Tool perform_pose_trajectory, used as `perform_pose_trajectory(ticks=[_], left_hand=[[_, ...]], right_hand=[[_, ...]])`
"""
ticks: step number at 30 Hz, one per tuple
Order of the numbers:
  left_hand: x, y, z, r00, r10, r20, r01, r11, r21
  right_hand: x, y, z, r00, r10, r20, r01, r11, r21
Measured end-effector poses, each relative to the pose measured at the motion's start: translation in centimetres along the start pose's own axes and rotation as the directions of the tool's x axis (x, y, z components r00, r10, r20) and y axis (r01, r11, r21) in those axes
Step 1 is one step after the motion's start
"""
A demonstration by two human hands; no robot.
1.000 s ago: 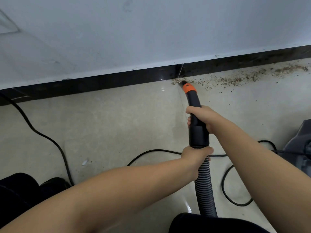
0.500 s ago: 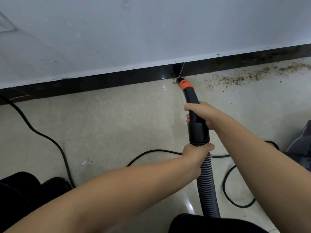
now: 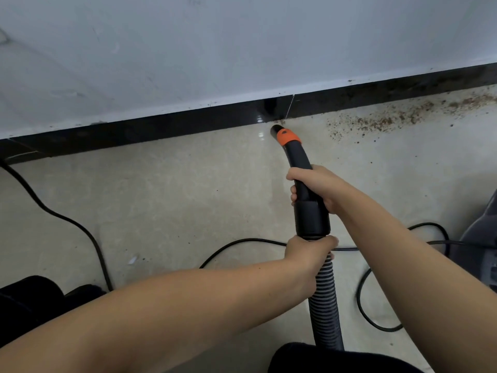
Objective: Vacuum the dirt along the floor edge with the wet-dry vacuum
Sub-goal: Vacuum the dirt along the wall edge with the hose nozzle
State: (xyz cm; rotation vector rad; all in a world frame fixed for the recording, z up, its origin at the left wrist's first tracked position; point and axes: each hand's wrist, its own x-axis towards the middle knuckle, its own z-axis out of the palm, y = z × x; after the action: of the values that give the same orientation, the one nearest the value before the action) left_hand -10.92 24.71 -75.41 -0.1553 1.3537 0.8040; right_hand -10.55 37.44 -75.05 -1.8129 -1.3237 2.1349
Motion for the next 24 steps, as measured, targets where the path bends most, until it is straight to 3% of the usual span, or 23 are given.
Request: perform_pose_trajectory(ticks=[18, 24], left_hand=[[3.6, 3.5, 2.8, 0.997, 0.012, 0.072, -0.024, 0.985, 0.173], [3.3, 3.7, 2.7, 0.997, 0.037, 0.067, -0.048, 0.986, 0.159]], right_hand=[[2.5, -1.1, -5.5, 0.967, 0.027, -0.252, 0.019, 0.984, 0.18], [2.4, -1.6, -5.3, 0.973, 0.037, -0.229, 0.004, 0.984, 0.176]])
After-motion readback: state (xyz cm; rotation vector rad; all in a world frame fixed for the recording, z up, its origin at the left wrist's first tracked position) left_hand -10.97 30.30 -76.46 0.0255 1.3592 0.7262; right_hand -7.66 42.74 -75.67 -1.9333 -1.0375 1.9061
